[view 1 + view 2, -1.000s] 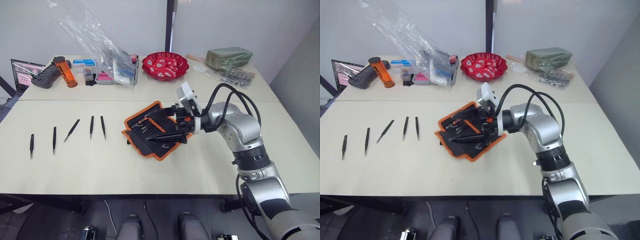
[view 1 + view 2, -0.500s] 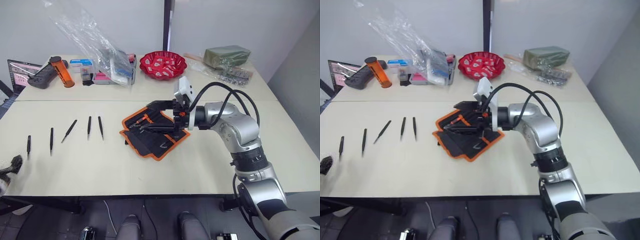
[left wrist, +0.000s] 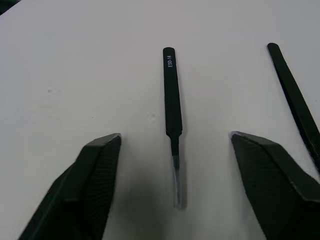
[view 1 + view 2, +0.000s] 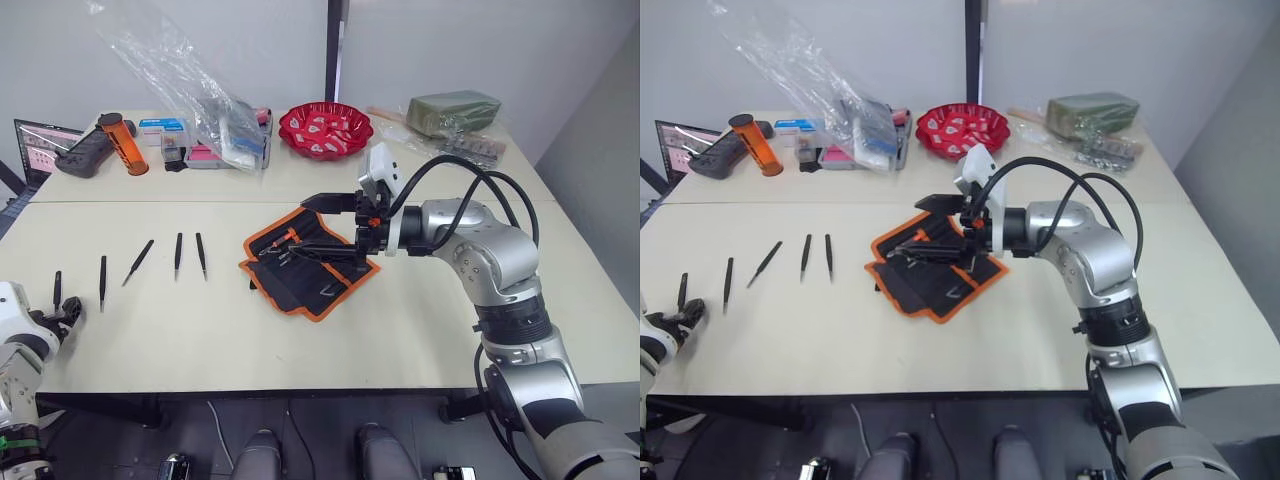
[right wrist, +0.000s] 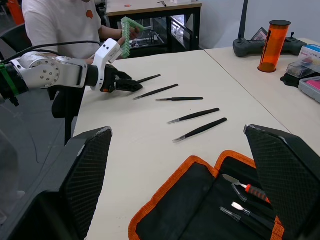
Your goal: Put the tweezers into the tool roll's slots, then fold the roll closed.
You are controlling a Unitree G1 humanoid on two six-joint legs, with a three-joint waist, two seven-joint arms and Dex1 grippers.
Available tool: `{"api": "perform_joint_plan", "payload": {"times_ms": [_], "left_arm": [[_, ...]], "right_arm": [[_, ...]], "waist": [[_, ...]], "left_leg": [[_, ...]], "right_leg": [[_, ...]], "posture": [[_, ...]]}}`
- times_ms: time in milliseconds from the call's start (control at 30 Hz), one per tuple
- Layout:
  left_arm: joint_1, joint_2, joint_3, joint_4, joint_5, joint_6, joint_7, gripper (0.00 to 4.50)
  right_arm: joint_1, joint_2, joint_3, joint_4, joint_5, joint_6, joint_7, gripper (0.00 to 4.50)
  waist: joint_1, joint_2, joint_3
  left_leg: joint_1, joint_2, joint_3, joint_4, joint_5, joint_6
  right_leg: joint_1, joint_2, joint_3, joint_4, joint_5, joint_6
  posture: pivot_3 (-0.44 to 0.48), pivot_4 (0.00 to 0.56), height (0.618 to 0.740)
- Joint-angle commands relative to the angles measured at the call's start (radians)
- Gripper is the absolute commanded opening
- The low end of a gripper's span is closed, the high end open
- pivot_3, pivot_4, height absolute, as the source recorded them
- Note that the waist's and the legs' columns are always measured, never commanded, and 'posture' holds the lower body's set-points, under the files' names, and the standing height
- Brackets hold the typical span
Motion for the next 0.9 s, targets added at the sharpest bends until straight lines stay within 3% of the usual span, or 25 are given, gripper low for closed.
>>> {"api": "perform_joint_plan", "payload": {"times_ms": [33, 233, 500, 700, 800, 900], "left_arm": [[-0.012, -0.012, -0.010, -0.021, 0.010, 0.013, 0.011, 1.97], [-0.034, -0.022, 0.008, -0.011, 0.012, -0.004, 0.031, 0.02], [-0.046, -0.004, 0.046, -0.036, 0.009, -0.072, 0.020, 0.02], [-0.059, 0.037, 0.033, -0.197, -0.024, -0.086, -0.075, 0.02], [-0.104, 0.048, 0.012, -0.305, -0.125, 0.008, -0.157, 0.02], [-0.141, 0.097, -0.078, -0.408, -0.194, 0.116, -0.274, 0.02]], "right_arm": [[0.001, -0.019, -0.018, -0.048, 0.013, -0.008, -0.005, 4.50], [0.013, -0.026, -0.017, -0.063, 0.017, 0.004, -0.023, 4.50], [0.031, -0.033, -0.009, -0.082, 0.016, 0.010, -0.031, 4.50], [0.043, -0.064, -0.012, -0.088, 0.012, 0.011, -0.026, 4.50], [0.057, -0.094, -0.020, -0.091, 0.010, 0.005, -0.016, 4.50], [0.070, -0.120, -0.024, -0.098, 0.012, 0.012, -0.017, 4.50]], "waist": [[0.003, 0.000, 0.000], [0.004, 0.000, 0.000], [0.001, 0.000, 0.000], [0.002, 0.000, 0.000], [0.006, 0.000, 0.000], [0.006, 0.000, 0.000]], "left_leg": [[0.000, 0.000, 0.000, 0.000, 0.000, 0.000], [0.000, -0.001, 0.000, 0.001, 0.000, 0.000], [0.000, 0.000, 0.000, 0.001, 0.000, 0.000], [0.000, 0.000, 0.000, 0.001, 0.000, 0.000], [-0.001, -0.001, 0.000, 0.001, 0.000, 0.000], [-0.001, -0.001, 0.000, 0.001, 0.000, 0.000]], "right_leg": [[0.000, 0.000, 0.000, 0.000, 0.000, 0.000], [0.000, -0.001, 0.000, 0.000, 0.000, 0.000], [0.000, 0.000, 0.000, 0.000, 0.000, 0.000], [0.000, 0.000, 0.000, 0.000, 0.000, 0.000], [0.000, -0.001, 0.000, 0.000, 0.000, 0.000], [0.001, -0.001, 0.000, -0.001, 0.000, 0.000]], "posture": [[0.000, 0.150, 0.740], [0.000, 0.150, 0.740], [0.000, 0.150, 0.740], [0.000, 0.150, 0.740], [0.000, 0.150, 0.740], [0.000, 0.150, 0.740]]}}
